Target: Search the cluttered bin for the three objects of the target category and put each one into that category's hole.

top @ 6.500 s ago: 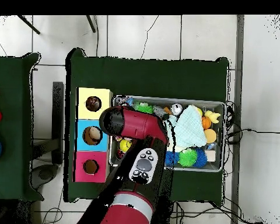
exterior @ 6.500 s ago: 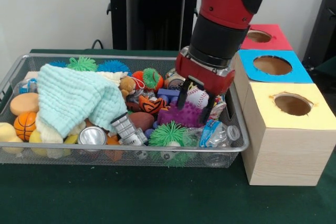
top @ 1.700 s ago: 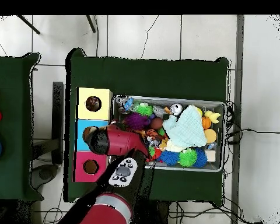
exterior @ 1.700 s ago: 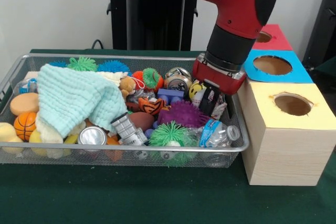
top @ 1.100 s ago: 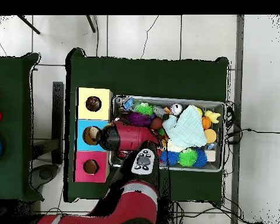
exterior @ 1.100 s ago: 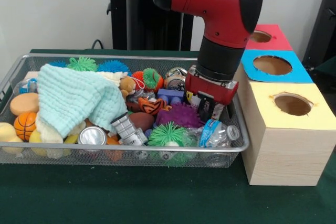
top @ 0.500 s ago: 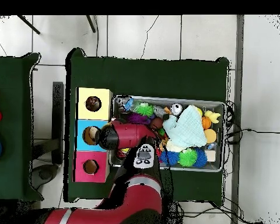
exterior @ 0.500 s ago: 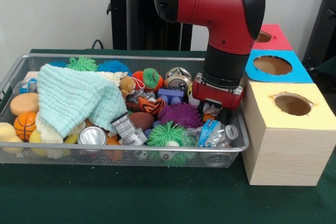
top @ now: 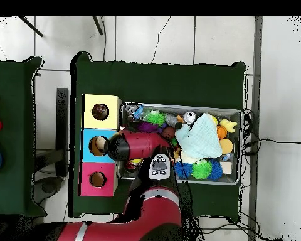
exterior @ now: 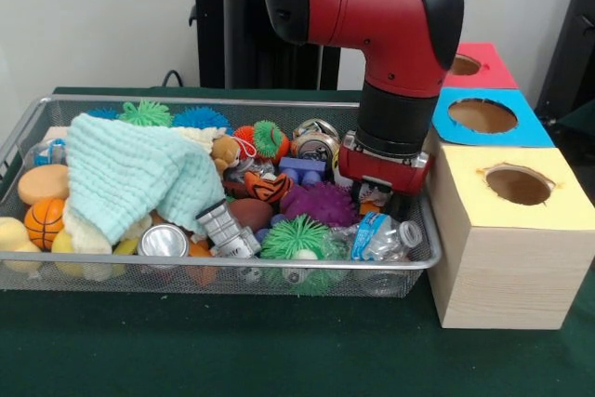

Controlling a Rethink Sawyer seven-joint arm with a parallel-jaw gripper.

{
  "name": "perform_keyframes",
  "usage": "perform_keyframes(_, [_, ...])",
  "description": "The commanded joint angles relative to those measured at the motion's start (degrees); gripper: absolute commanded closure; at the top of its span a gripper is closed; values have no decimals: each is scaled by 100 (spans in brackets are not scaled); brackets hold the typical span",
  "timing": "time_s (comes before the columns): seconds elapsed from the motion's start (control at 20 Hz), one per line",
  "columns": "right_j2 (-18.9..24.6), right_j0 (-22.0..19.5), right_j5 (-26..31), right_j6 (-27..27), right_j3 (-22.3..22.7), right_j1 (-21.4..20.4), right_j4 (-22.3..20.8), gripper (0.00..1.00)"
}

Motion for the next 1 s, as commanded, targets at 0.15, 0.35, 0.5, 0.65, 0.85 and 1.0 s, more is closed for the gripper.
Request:
perform_keyframes(0.15, [836, -226, 1129, -509, 816, -601, -371, 0])
perform_keyframes(0.35, [837, -245, 1348, -489, 1148, -973, -411, 0])
perform_keyframes(0.5, [870, -264, 1485, -512, 1243, -1128, -414, 0])
perform_keyframes(0.65, [895, -288, 1588, -590, 1194, -1132, -455, 0])
perform_keyframes(0.85, [858, -260, 1640, -618, 961, -926, -530, 0])
perform_keyframes(1.0, [849, -246, 1752, -630, 842, -889, -563, 0])
